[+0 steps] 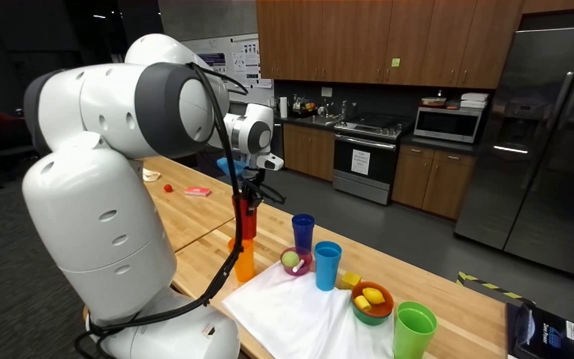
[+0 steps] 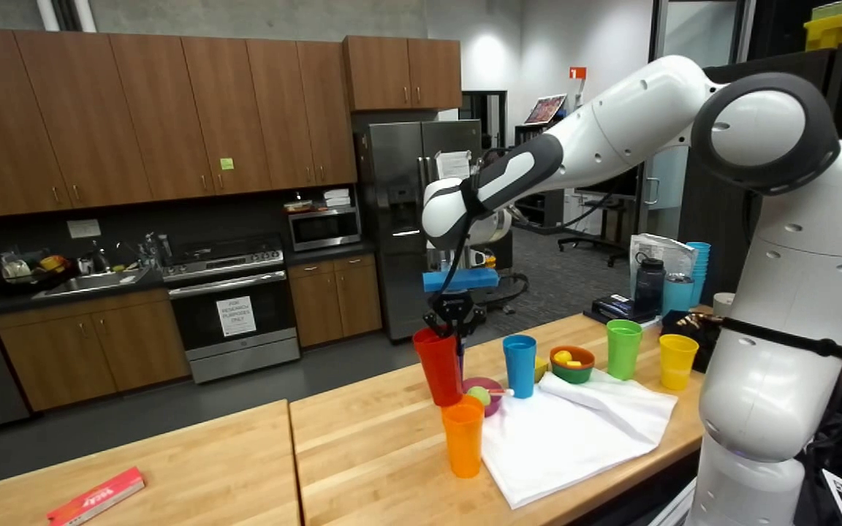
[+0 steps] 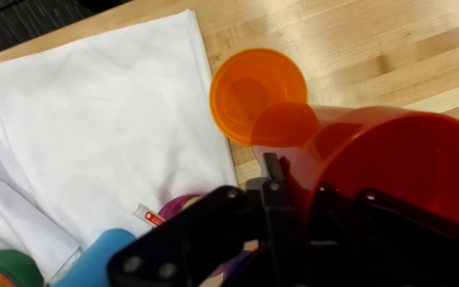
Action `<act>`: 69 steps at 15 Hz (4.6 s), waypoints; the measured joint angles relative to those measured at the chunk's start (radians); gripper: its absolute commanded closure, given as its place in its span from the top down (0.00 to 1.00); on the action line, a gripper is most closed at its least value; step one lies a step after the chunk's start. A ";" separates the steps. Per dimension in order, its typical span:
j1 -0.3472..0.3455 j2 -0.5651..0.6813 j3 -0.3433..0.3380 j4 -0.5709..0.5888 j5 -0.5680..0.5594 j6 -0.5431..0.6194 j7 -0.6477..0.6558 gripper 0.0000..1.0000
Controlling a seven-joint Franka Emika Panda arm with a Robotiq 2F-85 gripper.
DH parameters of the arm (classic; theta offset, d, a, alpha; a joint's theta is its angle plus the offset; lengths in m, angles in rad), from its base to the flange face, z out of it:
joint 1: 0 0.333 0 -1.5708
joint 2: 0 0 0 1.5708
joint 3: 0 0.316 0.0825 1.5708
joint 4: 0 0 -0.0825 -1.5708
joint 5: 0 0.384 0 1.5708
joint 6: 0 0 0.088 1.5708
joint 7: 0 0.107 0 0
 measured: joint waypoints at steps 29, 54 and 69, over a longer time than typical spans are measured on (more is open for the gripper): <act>-0.048 -0.323 0.011 -0.303 0.039 0.080 -0.096 0.02; -0.029 -0.285 0.074 -0.289 0.039 0.101 -0.116 0.02; -0.029 -0.221 0.069 -0.262 0.039 0.157 -0.132 0.02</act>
